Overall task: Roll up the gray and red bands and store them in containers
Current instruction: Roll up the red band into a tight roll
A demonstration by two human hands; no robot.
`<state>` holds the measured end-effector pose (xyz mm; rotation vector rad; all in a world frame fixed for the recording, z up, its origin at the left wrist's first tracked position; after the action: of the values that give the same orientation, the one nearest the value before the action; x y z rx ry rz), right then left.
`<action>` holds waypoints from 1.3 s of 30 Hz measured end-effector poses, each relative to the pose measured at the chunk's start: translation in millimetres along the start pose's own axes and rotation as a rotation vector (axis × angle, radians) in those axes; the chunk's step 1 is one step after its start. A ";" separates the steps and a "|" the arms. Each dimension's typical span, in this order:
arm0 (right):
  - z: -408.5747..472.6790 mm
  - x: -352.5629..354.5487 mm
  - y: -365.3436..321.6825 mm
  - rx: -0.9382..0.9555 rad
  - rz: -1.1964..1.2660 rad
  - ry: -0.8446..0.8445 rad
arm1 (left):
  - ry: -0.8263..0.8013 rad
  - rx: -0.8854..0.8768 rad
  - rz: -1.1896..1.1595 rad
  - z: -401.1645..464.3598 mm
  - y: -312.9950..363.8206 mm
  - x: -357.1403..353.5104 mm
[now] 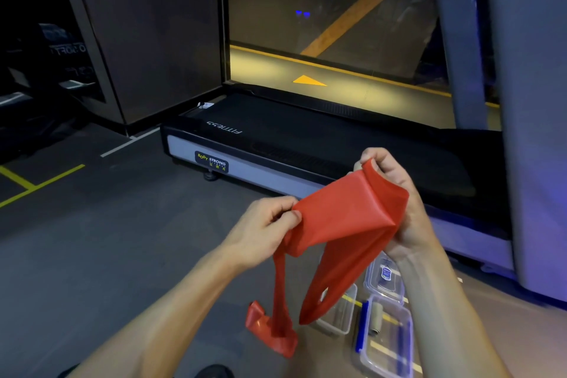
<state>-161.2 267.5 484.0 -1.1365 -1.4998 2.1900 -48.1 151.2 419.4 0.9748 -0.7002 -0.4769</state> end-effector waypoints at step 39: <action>4.3 16.0 0.1 0.013 -0.041 0.032 | -0.032 0.283 -0.262 -2.5 -6.2 13.2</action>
<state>-174.9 274.0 477.3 -1.1215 -1.4809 2.1418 -37.6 141.1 417.2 1.3374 -0.6836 -0.6349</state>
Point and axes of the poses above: each hand's wrist, its own z-axis towards the middle knuckle, its own x-axis out of the back of the hand, y = z × x, the point moved 8 cm from there along z, towards the middle knuckle, and after that the axes turned 15 degrees about y, right-handed, at the moved point
